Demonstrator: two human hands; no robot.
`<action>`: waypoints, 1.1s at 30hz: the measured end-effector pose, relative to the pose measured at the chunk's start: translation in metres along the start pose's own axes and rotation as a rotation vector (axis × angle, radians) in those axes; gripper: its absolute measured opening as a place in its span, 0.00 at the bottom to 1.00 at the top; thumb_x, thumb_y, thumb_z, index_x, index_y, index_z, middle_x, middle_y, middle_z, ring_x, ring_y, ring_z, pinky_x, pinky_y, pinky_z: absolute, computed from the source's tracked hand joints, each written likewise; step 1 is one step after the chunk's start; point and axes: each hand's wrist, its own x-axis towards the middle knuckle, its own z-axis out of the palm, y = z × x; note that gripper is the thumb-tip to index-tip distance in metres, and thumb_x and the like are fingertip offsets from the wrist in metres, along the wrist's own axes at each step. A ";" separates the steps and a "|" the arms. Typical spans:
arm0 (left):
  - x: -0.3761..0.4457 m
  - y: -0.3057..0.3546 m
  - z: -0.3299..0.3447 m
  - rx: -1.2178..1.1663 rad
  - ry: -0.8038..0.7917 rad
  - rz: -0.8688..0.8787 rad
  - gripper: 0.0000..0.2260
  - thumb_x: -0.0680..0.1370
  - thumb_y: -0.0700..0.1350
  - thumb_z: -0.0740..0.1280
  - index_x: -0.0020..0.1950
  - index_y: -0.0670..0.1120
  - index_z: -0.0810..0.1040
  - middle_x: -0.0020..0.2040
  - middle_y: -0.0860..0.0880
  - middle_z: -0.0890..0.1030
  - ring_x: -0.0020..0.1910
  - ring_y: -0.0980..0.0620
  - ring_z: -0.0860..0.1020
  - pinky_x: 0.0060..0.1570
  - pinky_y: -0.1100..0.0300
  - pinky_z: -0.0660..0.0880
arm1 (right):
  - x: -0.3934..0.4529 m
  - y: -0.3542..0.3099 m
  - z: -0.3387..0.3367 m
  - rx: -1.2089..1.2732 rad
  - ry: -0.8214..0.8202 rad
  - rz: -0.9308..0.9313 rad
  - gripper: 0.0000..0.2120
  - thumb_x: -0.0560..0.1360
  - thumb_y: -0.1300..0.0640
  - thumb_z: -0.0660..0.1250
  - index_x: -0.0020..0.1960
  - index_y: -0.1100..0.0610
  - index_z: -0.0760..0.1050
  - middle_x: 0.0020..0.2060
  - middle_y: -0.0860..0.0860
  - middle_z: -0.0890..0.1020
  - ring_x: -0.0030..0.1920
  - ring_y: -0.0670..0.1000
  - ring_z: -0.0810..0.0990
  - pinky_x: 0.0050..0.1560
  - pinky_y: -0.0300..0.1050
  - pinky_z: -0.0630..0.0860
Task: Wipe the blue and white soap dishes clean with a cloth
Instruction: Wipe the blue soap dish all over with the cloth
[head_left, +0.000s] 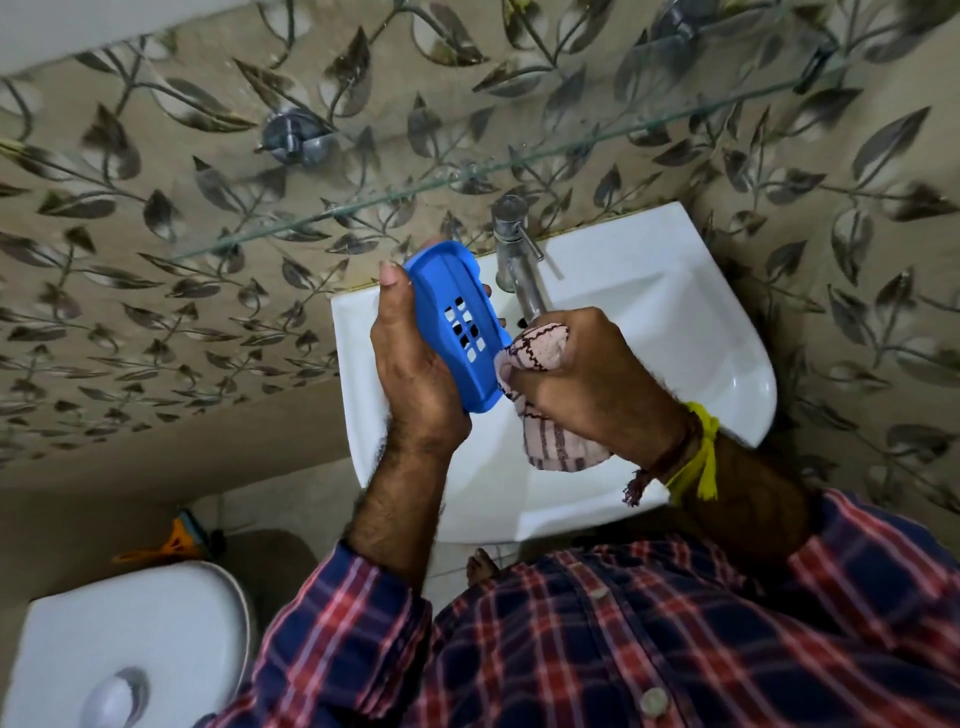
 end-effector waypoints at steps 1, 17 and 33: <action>0.000 -0.001 0.000 -0.002 -0.008 0.001 0.29 0.77 0.64 0.58 0.58 0.39 0.79 0.46 0.40 0.81 0.44 0.42 0.80 0.48 0.49 0.77 | 0.000 0.000 -0.002 0.042 -0.021 0.016 0.12 0.71 0.61 0.76 0.33 0.58 0.75 0.30 0.52 0.83 0.33 0.50 0.81 0.36 0.39 0.77; 0.004 -0.004 0.000 0.016 0.028 0.060 0.28 0.71 0.69 0.62 0.50 0.44 0.80 0.43 0.43 0.79 0.40 0.44 0.78 0.41 0.55 0.76 | -0.012 -0.012 0.003 -0.107 -0.164 -0.121 0.08 0.69 0.56 0.77 0.46 0.54 0.81 0.39 0.47 0.84 0.38 0.45 0.82 0.40 0.38 0.79; 0.002 -0.010 -0.004 0.114 -0.080 0.128 0.24 0.83 0.61 0.49 0.61 0.52 0.81 0.53 0.47 0.82 0.51 0.47 0.80 0.52 0.51 0.78 | 0.003 -0.030 0.001 0.170 -0.102 -0.196 0.08 0.67 0.66 0.78 0.44 0.59 0.83 0.39 0.48 0.85 0.40 0.42 0.83 0.45 0.32 0.79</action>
